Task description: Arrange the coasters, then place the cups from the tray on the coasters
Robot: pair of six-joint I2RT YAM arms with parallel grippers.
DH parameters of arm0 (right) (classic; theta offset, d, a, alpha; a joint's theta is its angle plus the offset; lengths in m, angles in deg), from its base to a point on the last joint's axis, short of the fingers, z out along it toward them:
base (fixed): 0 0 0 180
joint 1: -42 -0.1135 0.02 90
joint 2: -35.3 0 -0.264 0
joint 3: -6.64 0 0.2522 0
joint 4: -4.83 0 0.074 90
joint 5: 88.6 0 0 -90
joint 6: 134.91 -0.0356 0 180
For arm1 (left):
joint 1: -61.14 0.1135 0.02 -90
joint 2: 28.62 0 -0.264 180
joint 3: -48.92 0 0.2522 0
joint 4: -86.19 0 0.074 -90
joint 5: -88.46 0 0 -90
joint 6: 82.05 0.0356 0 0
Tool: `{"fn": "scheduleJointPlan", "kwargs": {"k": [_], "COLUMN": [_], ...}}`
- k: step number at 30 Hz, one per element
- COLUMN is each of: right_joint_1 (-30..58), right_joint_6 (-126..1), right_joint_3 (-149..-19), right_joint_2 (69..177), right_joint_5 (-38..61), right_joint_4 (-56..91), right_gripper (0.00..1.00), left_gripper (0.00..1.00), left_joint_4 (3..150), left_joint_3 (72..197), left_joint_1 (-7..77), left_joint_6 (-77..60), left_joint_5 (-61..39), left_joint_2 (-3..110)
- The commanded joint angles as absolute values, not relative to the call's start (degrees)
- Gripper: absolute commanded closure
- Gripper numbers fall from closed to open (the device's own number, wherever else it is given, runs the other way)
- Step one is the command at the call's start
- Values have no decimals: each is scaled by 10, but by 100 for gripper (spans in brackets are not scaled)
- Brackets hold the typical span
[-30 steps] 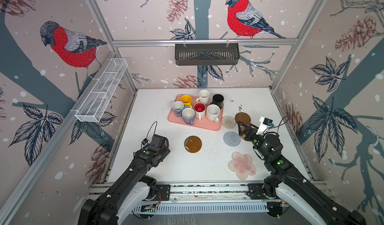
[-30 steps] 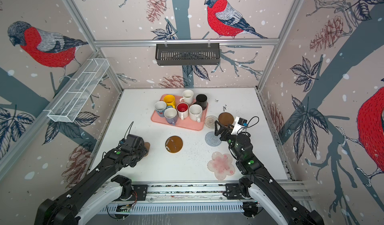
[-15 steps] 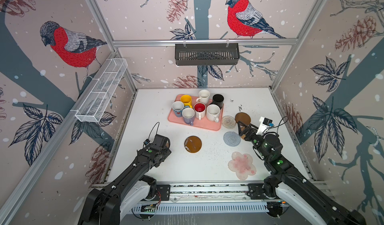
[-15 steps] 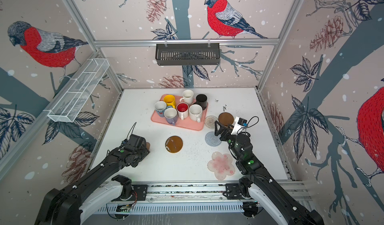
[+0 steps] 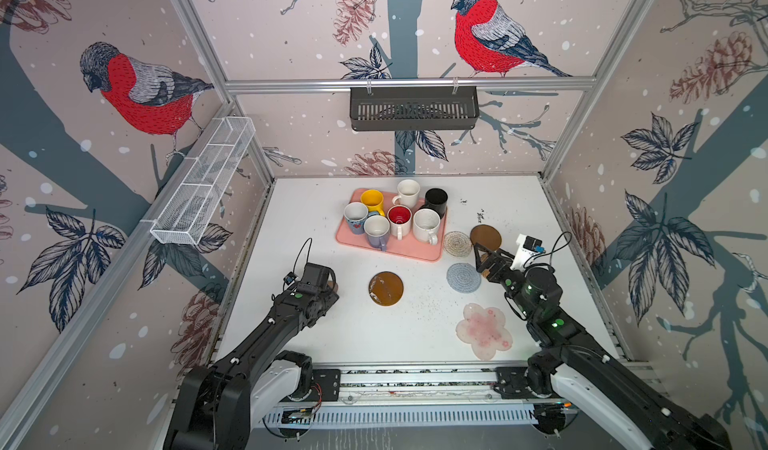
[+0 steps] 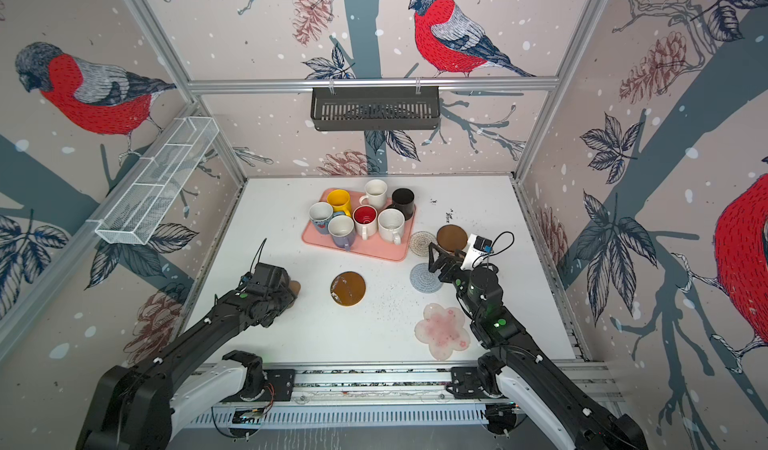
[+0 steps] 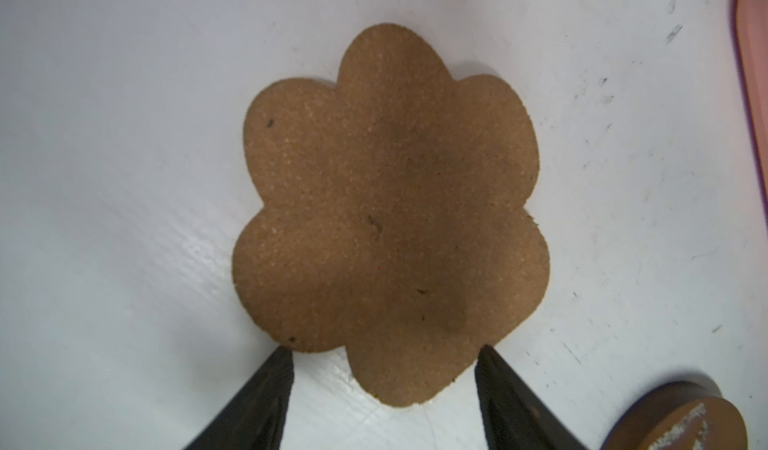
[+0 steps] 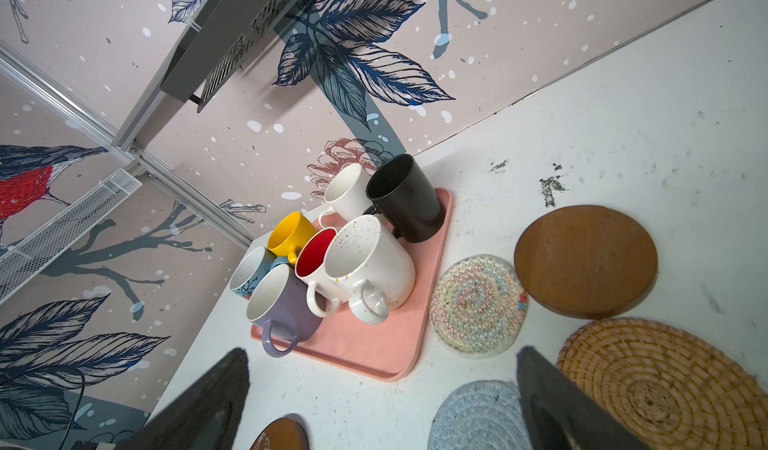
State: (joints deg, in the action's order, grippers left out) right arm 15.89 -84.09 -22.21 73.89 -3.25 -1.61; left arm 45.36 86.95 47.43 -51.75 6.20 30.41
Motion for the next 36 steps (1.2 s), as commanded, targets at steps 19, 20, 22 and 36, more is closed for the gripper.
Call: {"fn": "scheduleJointPlan", "kwargs": {"k": [19,20,22,36], "right_joint_1": [159,159,158,40], "right_joint_6": [-819,-817,-808,-809], "right_joint_3": [-263,-272,-297,-375], "right_joint_2": [762,768,780,796], "right_joint_5": [0,7,32,50], "right_joint_4": [-2,10,38,259], "right_gripper": [3,4,5,22], "left_gripper": [12,12,9,3], "left_joint_4": [406,400,386,477], "left_joint_3": [958,966,990,1030], "left_joint_1": [497,497,497,497], "left_joint_6": [-431,-423,-398,-291], "left_joint_5": [65,64,62,-10], "left_joint_2": [266,260,248,143]}}
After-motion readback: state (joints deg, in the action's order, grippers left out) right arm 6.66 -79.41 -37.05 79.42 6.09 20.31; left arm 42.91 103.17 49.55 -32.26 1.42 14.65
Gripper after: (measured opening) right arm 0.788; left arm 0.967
